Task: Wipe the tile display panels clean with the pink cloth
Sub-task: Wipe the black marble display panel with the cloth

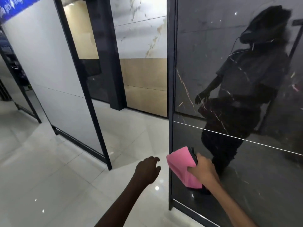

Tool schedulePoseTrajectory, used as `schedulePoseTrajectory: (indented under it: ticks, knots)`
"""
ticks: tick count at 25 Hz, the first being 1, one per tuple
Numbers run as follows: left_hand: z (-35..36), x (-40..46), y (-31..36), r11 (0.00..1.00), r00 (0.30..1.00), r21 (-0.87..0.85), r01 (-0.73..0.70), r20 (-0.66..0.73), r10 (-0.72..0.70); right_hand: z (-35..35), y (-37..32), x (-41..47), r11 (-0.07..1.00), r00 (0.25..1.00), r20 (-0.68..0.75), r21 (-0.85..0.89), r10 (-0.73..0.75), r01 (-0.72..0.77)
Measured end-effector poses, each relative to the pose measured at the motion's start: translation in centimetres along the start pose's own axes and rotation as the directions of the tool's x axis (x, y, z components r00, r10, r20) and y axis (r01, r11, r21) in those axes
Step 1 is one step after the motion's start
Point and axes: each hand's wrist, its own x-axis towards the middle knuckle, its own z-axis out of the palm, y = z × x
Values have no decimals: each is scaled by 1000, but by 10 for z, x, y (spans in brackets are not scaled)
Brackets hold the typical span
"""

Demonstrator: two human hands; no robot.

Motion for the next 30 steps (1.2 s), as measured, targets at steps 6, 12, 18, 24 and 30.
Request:
schedulePoseTrajectory:
  ticks: [6,12,18,24,30]
  knots:
    - [-52,148,-22,765,948,-591,-255,3,318,-28,-66,111,991,990,45,-21,-132,133]
    - [-134,239,-30,296,838,-927,-229,-33,544,-103,-145,143,226,1000,-15,974,-3,15]
    - [-163,286,-28,382,904,-884,-269,-95,418,-60,-179,137,214,991,-56,976,118,30]
    - [-191,306,-39,68,771,-993,-94,-29,637,-81,-197,149,357,906,-323,909,272,216]
    - [-242,321,-39,422,569,-584,-693,-85,818,-97,-200,141,793,951,-306,588,37,159]
